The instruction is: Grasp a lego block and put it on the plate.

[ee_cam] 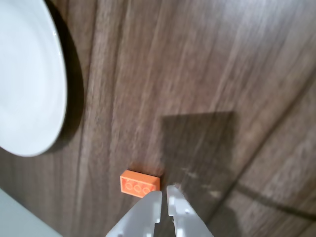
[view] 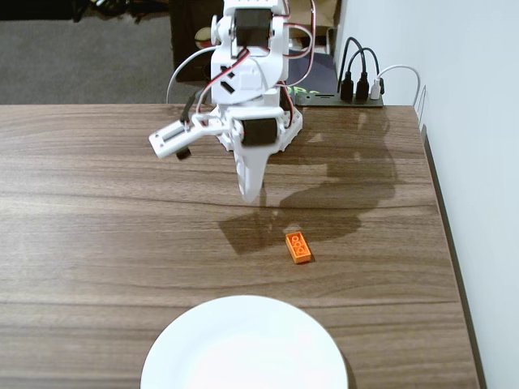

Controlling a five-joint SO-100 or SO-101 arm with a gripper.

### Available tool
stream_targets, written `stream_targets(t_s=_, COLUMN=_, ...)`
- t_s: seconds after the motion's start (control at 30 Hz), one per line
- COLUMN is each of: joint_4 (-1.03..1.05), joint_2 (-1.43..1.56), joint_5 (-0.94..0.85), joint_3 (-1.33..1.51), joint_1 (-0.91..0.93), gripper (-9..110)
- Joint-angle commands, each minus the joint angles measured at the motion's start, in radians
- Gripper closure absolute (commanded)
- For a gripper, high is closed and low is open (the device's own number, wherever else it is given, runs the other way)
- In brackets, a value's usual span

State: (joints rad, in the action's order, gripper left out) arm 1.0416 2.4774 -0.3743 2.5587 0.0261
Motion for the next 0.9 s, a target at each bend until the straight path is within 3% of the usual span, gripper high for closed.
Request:
stream_targets(t_s=0.0, joint_4=-0.035, joint_2=-0.124, joint_5=-0.084, joint_3=-0.078, joint_1=0.014, gripper=101)
stream_targets(t_s=0.27, joint_4=-0.048, joint_2=-0.365, joint_5=-0.407, joint_3=-0.236, joint_1=0.026, gripper=101)
stream_targets(t_s=0.6, joint_4=0.071, joint_2=-0.462, joint_5=-0.884, joint_3=-0.453, joint_1=-0.005, gripper=101)
stream_targets(t_s=0.87, joint_4=0.153, joint_2=-0.594, joint_5=-1.08, joint_3=-0.591, joint_1=-0.064, gripper=100)
